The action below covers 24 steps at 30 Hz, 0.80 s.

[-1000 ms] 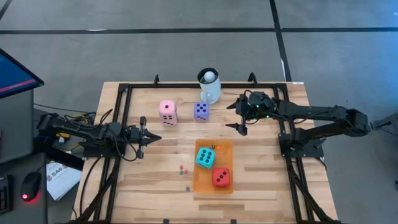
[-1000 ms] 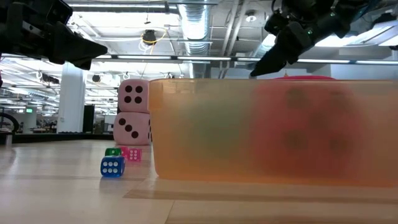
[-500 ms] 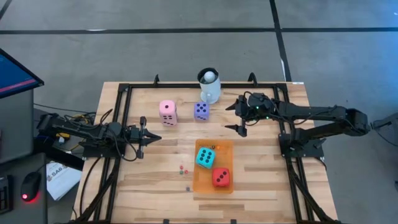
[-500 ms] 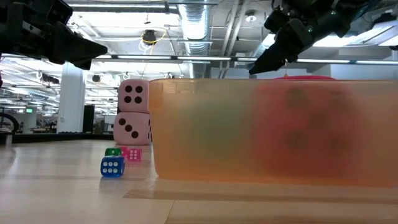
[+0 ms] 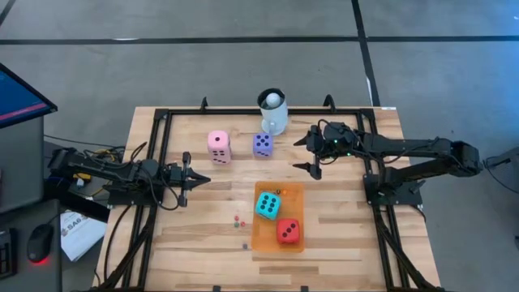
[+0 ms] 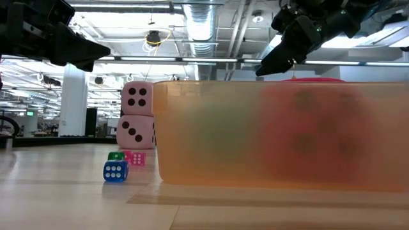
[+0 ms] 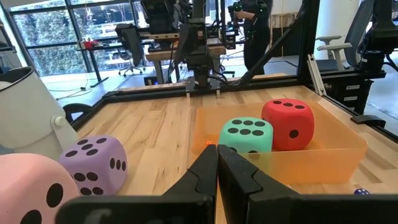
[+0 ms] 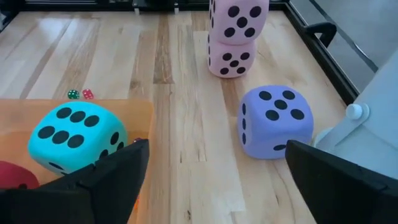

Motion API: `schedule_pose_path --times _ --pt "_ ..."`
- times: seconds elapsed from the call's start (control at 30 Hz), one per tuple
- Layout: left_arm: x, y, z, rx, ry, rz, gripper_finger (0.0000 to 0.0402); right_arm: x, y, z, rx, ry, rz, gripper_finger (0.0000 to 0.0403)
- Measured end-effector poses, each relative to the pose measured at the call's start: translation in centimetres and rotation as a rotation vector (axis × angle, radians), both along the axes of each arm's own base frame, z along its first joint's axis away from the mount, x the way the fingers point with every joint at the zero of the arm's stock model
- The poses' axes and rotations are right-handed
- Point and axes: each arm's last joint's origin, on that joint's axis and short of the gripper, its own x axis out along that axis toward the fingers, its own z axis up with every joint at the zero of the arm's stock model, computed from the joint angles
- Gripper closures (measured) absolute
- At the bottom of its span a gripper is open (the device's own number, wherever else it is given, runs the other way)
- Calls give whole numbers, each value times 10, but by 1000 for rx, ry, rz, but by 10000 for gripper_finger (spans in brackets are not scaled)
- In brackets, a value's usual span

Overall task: Pick & Place Dice
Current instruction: Adjust the dice in the orange bin

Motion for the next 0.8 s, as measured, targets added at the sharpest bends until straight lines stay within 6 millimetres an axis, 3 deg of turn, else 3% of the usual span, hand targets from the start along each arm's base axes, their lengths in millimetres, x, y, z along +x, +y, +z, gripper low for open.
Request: schedule_pose_path --times 0.53,0.8 --pt "0 0 0 -4 -4 0 402 0 0 0 49 0 -30 160" --pt "0 0 16 -23 -161 0 402 0 0 0 91 -5 -55 220"
